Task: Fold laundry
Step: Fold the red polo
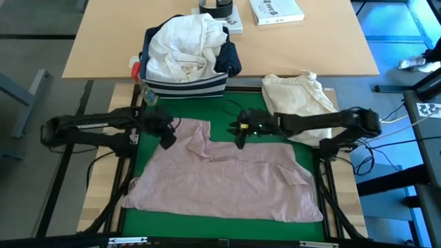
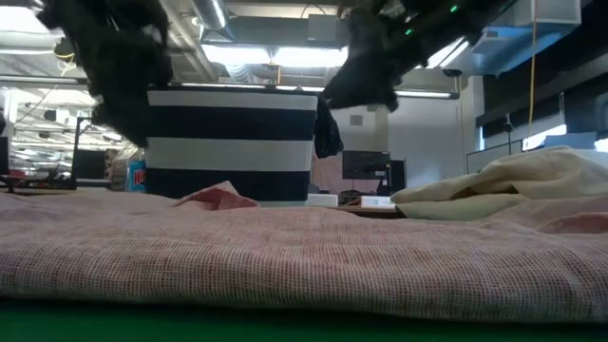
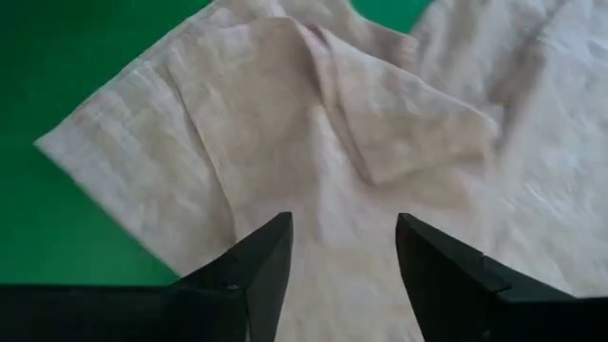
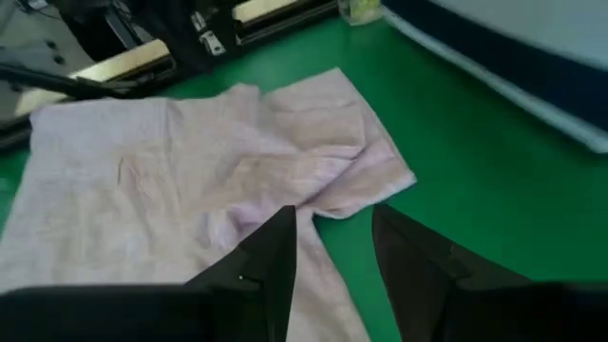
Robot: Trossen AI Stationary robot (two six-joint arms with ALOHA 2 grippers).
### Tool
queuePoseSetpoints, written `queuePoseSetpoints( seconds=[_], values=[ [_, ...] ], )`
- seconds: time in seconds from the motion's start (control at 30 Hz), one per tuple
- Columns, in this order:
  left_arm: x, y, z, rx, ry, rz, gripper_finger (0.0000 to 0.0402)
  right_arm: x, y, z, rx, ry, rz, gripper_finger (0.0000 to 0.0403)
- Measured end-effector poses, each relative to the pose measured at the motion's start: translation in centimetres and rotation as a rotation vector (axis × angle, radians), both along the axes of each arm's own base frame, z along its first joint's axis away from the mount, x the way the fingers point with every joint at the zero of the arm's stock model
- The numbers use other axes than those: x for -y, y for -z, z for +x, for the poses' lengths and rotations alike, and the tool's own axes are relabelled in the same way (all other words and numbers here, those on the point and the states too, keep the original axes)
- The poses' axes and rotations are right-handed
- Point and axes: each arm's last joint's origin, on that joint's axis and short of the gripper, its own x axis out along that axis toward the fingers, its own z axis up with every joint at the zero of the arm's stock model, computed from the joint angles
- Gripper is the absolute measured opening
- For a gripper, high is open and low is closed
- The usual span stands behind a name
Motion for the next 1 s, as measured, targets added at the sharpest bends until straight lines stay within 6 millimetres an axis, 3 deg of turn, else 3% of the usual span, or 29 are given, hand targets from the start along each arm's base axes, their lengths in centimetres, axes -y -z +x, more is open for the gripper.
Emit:
queuePoseSetpoints(
  seconds=[0.27, 0.57, 0.8, 1.0],
  values=[
    [-4.7, 3.7, -0.4, -0.023, -0.113, 0.029, 0.0201, 3.3, 1.7, 5.2, -0.044, 0.014, 0.06, 0.014],
    [-6.7, 6.6, 0.8, -0.074, -0.115, 0.0, 0.0195, 6.1, 4.8, 10.7, -0.07, 0.043, 0.14, 0.014],
    [-6.6, 7.3, 1.4, -0.042, 0.011, -0.057, 0.0195, 6.0, 7.3, 11.7, -0.119, 0.06, 0.194, 0.014],
    [-6.0, 7.1, 2.0, 0.048, 0.178, -0.075, 0.0195, 6.1, 7.5, 11.5, -0.143, 0.101, 0.192, 0.014]
  ],
)
